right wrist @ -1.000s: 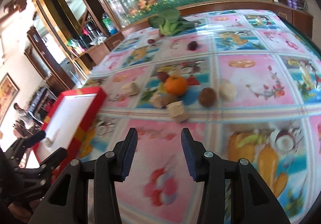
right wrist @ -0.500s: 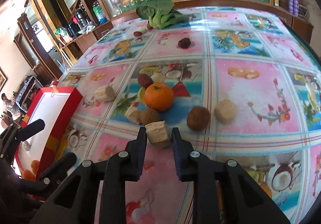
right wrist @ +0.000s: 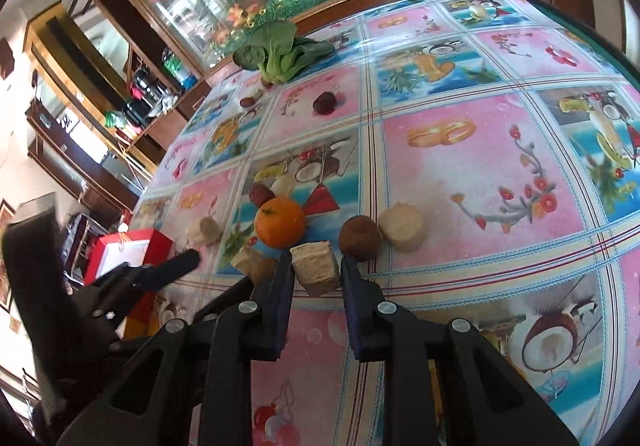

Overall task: Organize fruits
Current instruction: 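Grasp a beige cube with the right gripper while the left grasps a small beige cube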

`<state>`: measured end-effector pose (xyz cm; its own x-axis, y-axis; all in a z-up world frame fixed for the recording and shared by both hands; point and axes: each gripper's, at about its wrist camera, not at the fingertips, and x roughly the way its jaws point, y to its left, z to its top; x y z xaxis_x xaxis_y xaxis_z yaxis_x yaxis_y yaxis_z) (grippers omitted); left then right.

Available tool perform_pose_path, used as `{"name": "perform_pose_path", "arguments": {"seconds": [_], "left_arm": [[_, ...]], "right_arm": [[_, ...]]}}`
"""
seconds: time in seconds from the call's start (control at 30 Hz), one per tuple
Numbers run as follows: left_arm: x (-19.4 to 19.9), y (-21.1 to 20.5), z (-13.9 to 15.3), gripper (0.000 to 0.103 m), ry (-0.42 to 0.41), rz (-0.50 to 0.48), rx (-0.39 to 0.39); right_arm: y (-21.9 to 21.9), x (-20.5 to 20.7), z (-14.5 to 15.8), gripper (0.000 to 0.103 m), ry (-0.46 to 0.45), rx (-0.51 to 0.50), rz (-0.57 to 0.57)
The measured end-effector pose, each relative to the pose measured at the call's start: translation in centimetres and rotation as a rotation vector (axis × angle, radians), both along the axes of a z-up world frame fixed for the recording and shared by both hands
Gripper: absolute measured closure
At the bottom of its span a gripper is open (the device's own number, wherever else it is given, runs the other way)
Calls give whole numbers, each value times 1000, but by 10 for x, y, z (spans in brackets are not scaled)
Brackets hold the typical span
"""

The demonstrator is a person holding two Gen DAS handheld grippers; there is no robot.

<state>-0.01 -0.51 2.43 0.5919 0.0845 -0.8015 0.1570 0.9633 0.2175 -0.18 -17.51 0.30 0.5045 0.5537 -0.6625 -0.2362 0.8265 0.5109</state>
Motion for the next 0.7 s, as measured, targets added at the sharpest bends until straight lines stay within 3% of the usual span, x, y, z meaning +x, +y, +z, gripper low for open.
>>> {"name": "perform_pose_path", "arguments": {"seconds": [0.07, 0.3, 0.47, 0.57, 0.6, 0.7], "left_arm": [[11, -4, -4, 37, 18, -10, -13], [35, -14, -14, 42, 58, -28, -66], [43, -13, -14, 62, 83, -21, -154], [42, -16, -14, 69, 80, -24, -167], [41, -16, -14, 80, 80, -24, -177], [38, -15, -13, 79, 78, -8, -190]], "right_arm": [[-2, 0, 1, 81, -1, 11, -5], [-6, 0, 5, 81, -13, 33, -27], [-5, -1, 7, 81, -30, 26, -24], [-2, -2, 9, 81, -56, 10, -19], [0, -2, 9, 81, -61, 8, -15], [3, -4, 12, 81, -96, -16, -11]]}}
